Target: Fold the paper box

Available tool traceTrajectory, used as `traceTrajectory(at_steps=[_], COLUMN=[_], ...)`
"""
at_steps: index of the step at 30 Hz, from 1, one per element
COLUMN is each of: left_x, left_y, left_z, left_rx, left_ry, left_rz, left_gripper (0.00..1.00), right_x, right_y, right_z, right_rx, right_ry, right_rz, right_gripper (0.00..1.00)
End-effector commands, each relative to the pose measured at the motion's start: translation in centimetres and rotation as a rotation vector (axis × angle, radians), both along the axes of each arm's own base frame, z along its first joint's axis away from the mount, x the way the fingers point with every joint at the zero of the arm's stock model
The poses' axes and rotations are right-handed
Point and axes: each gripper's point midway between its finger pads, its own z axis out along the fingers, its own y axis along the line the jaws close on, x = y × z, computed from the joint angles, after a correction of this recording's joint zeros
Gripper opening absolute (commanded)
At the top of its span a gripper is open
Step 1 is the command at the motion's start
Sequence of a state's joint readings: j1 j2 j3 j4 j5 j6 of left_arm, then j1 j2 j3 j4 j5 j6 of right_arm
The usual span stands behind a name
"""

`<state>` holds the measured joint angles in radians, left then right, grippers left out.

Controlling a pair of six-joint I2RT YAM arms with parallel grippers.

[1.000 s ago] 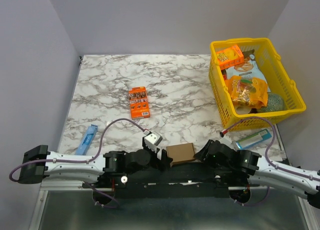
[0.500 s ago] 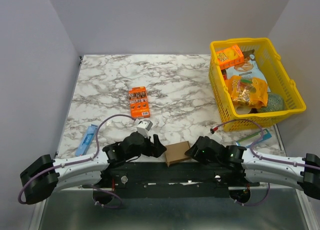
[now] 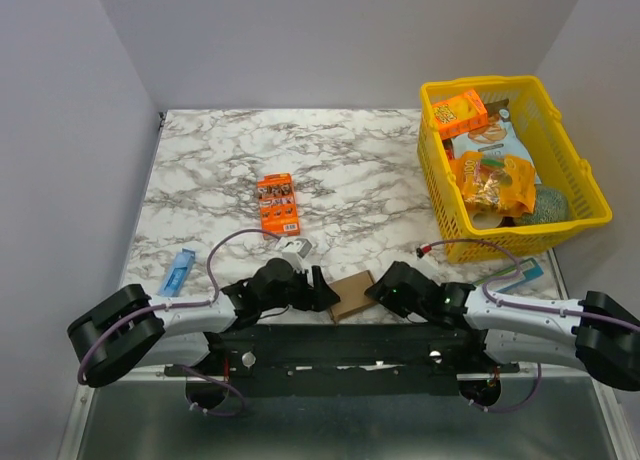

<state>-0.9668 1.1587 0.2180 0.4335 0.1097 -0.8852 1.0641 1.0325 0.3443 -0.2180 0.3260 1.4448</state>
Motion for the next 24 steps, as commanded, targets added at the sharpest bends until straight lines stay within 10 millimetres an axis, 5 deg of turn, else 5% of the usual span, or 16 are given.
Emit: traceTrajectory(at_steps=[1,6,7,8,14,15,18,24], left_x=[0.3,4.4,5.1,6.7,12.6,13.8,16.1,17.5], left_y=[-1.7,-0.9,-0.9,-0.7,-0.5,0.2,0.9,2.7], left_z=[1.9,2.6,2.7,3.4,3.9,3.5,4.4,6.7], left_rx=[-0.123,-0.121,-0.117,-0.118,-0.084,-0.053,-0.009,0.098], left_ry=[0.009,-0.035,-0.046,-0.081,-0.181,-0.201,-0.249,-0.331], left_rz=[-0.028,0.060,0.067,0.087,0.095,0.109,0.134,0.164], left_gripper=[0.76,0.76,0.76,0.77,0.77,0.77,0.79,0.92], right_x=[3.1,8.2,9.5,11.4,19.8,21.3,23.0,22.8], right_y=[3.0,4.1,3.6,4.8,6.4,7.2,7.7,6.1], right_z=[2.5,3.8,2.6,4.4,5.0,6.9,8.7,10.6], right_rx=[0.064,0.082,0.026,0.041,-0.048,-0.035,-0.074,-0.181], right_ry=[-0.096,-0.162,-0.162,-0.206,-0.273,-0.318,-0.373,-0.421], right_rz=[0.046,0.036,0.045,0.053,0.096,0.097,0.122,0.165], right_gripper=[0.59,0.59,0.59,0.59,0.59,0.59,0.61,0.75])
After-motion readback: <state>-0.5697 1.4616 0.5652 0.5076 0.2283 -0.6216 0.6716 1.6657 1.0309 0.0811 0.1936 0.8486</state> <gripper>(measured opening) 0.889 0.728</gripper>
